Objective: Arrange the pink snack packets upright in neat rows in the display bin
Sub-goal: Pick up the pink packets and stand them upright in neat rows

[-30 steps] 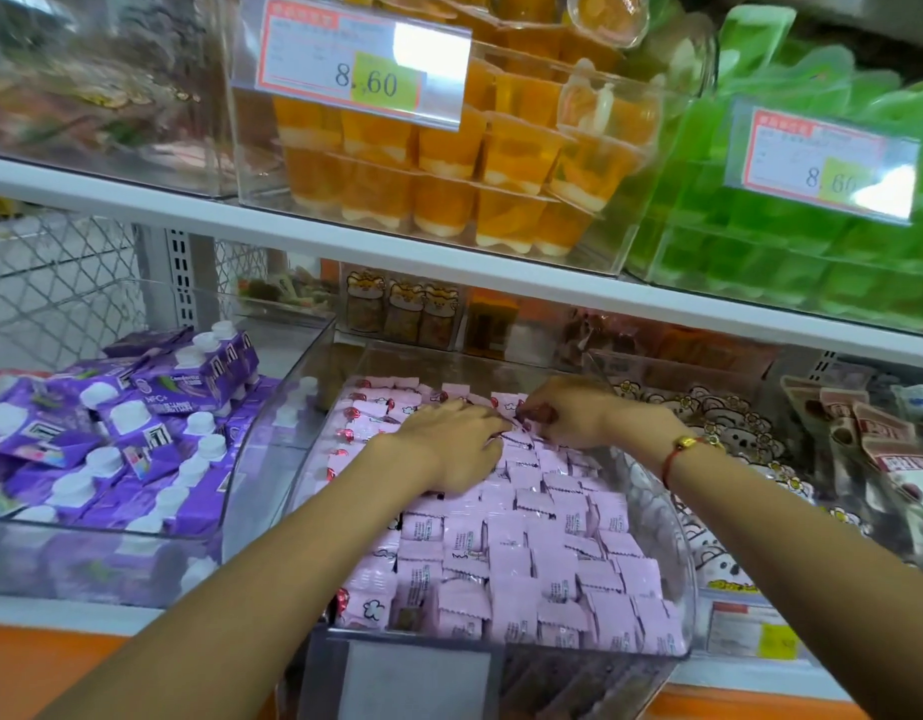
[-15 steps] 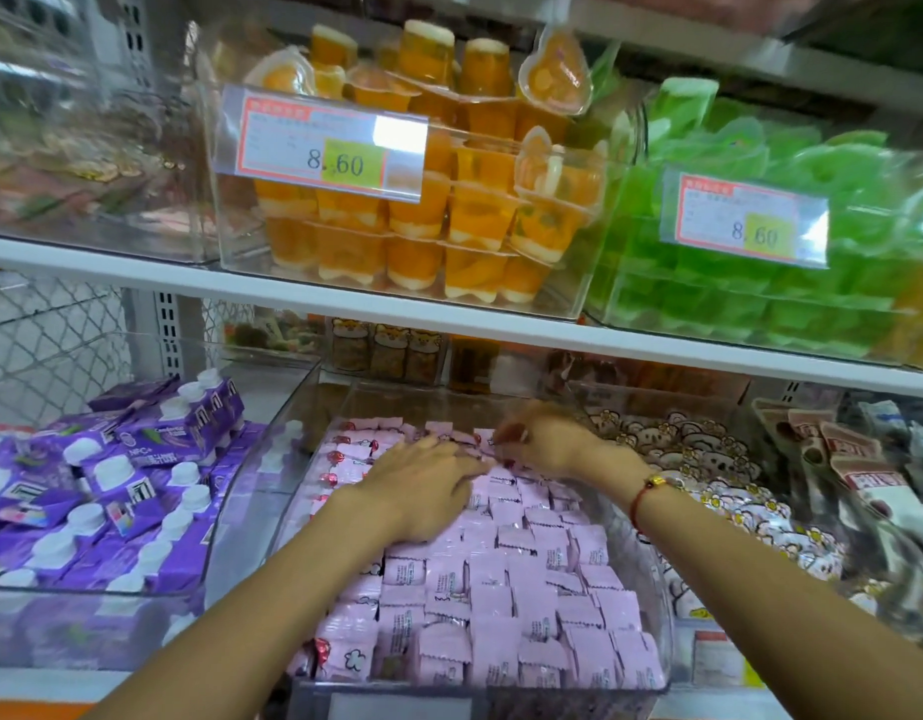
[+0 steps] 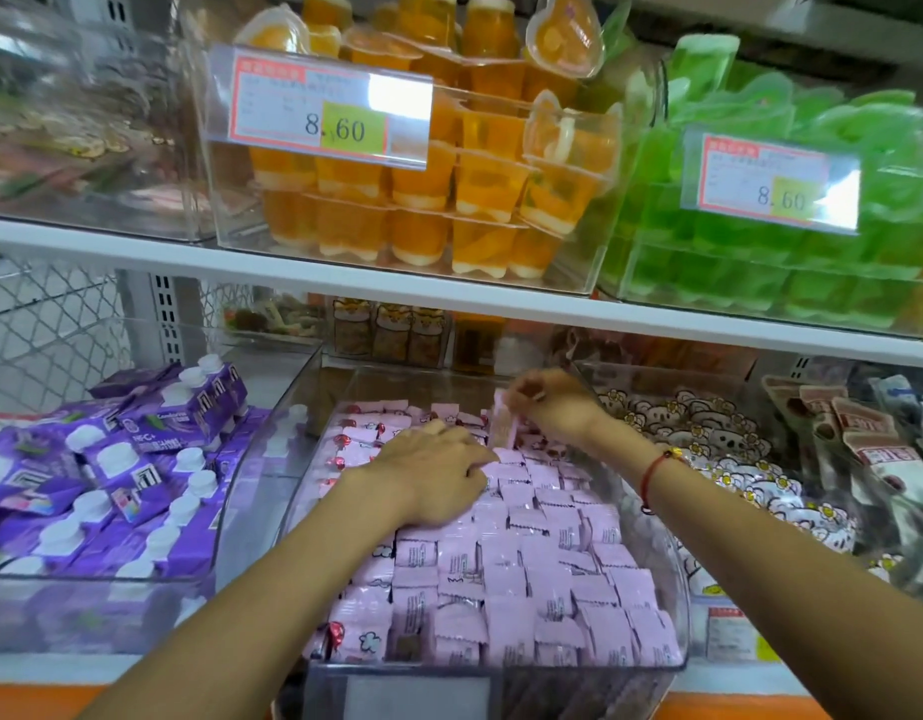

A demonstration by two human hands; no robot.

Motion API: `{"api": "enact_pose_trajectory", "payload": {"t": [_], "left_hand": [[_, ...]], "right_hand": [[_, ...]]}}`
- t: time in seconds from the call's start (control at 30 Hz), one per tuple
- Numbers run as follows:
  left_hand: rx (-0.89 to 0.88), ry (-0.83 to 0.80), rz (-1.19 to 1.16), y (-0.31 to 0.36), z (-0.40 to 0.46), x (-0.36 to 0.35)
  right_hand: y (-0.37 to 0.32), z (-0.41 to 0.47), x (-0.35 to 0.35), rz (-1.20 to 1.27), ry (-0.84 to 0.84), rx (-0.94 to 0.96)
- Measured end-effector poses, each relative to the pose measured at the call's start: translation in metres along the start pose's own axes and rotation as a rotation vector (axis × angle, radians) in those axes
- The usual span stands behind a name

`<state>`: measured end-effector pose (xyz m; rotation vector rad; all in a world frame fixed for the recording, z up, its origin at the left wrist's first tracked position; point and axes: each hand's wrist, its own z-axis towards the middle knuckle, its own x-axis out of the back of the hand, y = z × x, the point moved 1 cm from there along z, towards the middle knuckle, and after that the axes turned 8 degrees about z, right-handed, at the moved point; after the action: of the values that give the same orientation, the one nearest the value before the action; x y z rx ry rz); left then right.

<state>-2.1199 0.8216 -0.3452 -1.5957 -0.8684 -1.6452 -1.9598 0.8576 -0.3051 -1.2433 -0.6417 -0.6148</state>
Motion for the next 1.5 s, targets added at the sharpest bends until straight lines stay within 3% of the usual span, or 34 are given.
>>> {"api": "enact_pose_trajectory", "payload": {"t": [0.2,0.37,0.6,0.67,0.8,0.93,1.03,1.13,1.23,1.33,1.5], "left_hand": [[0.038,-0.009,-0.173,0.0,-0.002,0.007],[0.381,0.274,-0.603,0.004,0.001,0.023],[0.165,0.354,-0.801,0.01,-0.002,0.04],[0.243,0.283,-1.041,0.005,-0.004,0.043],[0.416,0.159,-1.4,0.001,-0.002,0.042],[0.418,0.092,-1.356,0.002,-0.001,0.04],[0.437,0.088,-1.307,0.002,-0.001,0.039],[0.453,0.118,-1.187,0.001,-0.001,0.04],[0.463,0.145,-1.181,0.003,-0.002,0.043],[0.469,0.152,-1.272,0.006,-0.002,0.043],[0.428,0.127,-1.398,0.009,-0.004,0.036]], "right_hand": [[-0.012,-0.013,0.013,0.441,0.357,-0.089],[-0.003,-0.031,0.016,0.657,0.569,-0.189],[-0.005,-0.041,0.015,0.836,0.332,-0.238],[-0.002,-0.042,0.02,0.817,0.273,-0.241],[0.001,-0.045,0.024,0.698,0.324,-0.171],[-0.002,-0.045,0.025,0.654,0.342,-0.08],[-0.01,-0.052,0.023,0.628,0.359,0.113],[-0.018,-0.06,0.021,0.466,0.204,0.302],[-0.015,-0.056,0.018,0.13,0.021,0.213],[-0.011,-0.057,0.017,0.308,-0.015,0.071],[-0.004,-0.061,0.018,0.67,0.146,0.038]]}}
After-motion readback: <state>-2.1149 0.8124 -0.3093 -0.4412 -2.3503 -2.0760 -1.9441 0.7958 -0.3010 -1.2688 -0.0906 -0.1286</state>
